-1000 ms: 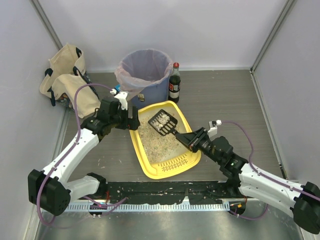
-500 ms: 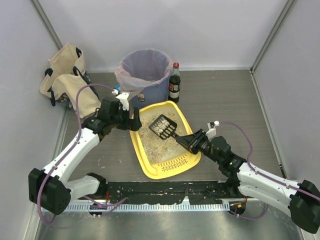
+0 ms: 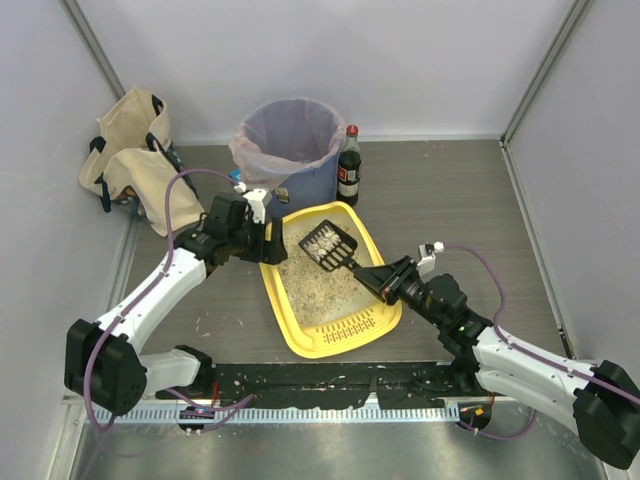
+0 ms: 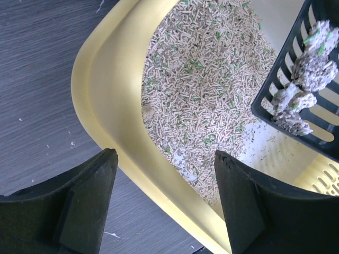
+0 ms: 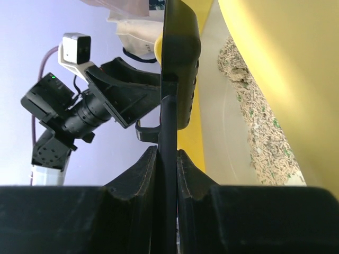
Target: Clean the litter box
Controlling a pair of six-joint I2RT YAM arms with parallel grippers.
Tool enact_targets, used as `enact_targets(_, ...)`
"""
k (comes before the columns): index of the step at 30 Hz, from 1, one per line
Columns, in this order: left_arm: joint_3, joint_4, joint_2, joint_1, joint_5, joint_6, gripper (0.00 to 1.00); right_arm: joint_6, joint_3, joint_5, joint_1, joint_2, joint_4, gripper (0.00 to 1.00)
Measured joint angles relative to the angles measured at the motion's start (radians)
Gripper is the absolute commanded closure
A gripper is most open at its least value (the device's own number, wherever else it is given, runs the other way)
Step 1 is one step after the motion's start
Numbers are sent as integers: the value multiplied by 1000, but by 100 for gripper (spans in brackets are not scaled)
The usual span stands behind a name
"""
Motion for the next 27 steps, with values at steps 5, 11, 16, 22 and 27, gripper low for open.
enact_targets(5,14,0,18,-1,39,-9,26,42,0,-11,-6,48,81,99)
enact_targets(11,43,24,73,4,77,-53,28,48,3,-11,-6,49,88,99)
enact_targets(16,63,39,113,4,95,-67,28,24,20,-3,-6,16,34,98)
enact_targets(22,76,38,121,0,79,-62,13,19,24,16,-6,-57,-26,99)
enact_targets(27,75,39,72,-3,26,-51,5,4,27,48,-7,-124,-97,99)
